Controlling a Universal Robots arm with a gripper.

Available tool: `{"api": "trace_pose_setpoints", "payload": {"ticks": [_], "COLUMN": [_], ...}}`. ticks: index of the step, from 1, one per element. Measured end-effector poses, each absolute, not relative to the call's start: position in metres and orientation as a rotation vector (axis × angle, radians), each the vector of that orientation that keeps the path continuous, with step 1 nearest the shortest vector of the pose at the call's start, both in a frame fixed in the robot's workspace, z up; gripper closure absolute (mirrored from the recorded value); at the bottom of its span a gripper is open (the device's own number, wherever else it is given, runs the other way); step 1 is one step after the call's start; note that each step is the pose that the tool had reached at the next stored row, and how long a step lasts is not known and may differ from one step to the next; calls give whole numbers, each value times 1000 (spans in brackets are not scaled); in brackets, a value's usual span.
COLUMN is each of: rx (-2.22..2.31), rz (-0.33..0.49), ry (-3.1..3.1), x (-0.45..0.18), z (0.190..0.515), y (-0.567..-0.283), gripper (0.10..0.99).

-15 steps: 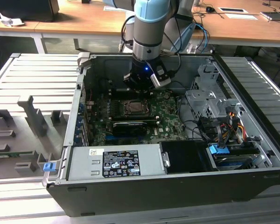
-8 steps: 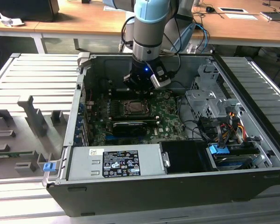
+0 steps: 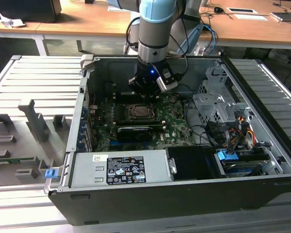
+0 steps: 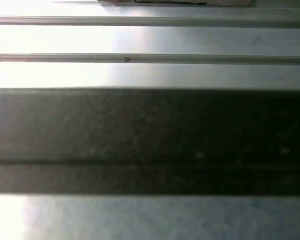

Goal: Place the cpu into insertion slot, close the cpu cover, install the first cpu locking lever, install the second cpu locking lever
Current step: 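Install the first cpu locking lever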

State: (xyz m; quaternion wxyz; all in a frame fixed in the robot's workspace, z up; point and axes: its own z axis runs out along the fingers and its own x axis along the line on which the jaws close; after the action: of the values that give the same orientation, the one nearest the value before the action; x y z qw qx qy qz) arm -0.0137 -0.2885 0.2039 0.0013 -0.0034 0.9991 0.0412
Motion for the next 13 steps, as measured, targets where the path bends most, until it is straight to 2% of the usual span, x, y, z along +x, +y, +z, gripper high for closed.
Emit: {"api": "trace_pose_setpoints", "payload": {"ticks": [8, 13], "rx": [-10, -11], "rz": [117, 117], "ry": [3137, 3137], "x": [-14, -14], "z": [202, 212], "y": [-289, -288], "gripper": [980, 980]}}
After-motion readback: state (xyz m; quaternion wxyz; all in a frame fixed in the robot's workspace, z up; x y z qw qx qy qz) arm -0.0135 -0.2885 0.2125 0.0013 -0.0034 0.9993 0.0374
